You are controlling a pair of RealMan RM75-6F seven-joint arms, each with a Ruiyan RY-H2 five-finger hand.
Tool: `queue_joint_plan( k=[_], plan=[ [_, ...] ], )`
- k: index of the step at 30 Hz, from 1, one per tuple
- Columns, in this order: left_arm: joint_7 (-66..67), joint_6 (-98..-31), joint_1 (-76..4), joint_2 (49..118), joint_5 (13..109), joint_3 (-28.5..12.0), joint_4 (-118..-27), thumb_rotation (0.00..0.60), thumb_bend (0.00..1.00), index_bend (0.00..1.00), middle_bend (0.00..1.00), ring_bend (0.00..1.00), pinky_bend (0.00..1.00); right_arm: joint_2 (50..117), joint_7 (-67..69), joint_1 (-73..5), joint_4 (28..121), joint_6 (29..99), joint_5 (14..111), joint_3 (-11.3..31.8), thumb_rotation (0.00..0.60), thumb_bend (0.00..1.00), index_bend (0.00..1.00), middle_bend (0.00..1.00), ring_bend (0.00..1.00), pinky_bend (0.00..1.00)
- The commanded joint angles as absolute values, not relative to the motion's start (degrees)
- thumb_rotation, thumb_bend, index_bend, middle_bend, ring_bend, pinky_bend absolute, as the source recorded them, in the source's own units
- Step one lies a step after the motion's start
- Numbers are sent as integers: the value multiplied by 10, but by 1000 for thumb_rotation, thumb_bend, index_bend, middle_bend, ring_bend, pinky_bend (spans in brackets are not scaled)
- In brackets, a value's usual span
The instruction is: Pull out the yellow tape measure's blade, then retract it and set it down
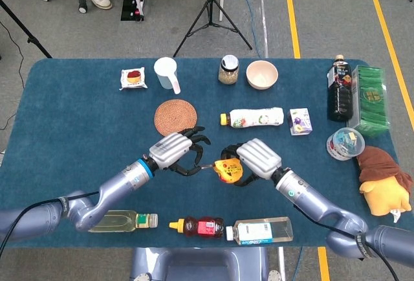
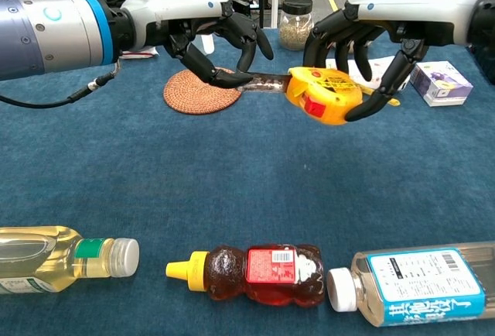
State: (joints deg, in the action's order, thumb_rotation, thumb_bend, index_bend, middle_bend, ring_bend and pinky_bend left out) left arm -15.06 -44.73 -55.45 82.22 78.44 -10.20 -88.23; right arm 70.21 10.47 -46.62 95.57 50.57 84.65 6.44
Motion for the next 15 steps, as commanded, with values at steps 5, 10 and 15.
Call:
queue_joint_plan(
  k=[5,10,15],
  plan=[
    [-156,-451,-549,812,795,-95,-882,567,414,666,229,10,111,696,102,-461,955,506,849,59,600,243,500,512,527,536],
    [-163,-458,-539,795,806,-85,-886,568,414,668,229,10,111,688,102,-454,953,508,851,53,600,243,500,512,528,536],
    [-170,-464,-526,776,818,-70,-889,572,413,671,229,10,111,681,106,-447,949,510,855,46,600,243,501,514,528,536]
  ],
)
